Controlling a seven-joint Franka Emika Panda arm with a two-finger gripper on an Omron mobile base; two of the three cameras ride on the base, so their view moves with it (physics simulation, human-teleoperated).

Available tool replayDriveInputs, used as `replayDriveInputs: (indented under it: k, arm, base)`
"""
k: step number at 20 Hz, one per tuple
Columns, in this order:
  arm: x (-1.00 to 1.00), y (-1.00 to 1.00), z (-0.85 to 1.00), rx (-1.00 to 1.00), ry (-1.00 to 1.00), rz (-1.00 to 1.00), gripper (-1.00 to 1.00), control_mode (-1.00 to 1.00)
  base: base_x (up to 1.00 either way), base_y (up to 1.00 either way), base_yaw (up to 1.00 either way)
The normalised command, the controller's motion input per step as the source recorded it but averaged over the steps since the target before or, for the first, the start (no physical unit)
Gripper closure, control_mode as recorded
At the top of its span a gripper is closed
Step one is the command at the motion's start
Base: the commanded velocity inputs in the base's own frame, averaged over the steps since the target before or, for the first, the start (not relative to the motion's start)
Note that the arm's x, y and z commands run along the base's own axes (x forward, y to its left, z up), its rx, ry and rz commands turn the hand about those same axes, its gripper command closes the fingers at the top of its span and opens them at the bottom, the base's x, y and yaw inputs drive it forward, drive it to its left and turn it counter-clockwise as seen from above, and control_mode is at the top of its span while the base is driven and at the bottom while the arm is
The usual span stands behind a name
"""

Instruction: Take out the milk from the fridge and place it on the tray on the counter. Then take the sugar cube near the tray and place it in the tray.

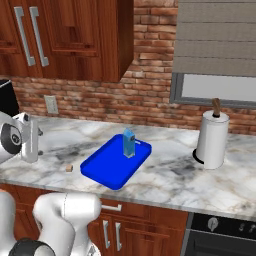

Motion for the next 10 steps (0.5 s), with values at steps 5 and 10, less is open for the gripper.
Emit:
replayDriveInputs:
  k: [5,10]
  arm:
    - [0.35,0.1,-0.26,-0.12,0.17,-0.27,-1.0,-1.0]
    - [0.09,0.0,-0.28,-0.03,0.05,-0.13,-1.0,-1.0]
  base:
    - [0.0,0.0,0.0]
    - [0.0,0.0,0.0]
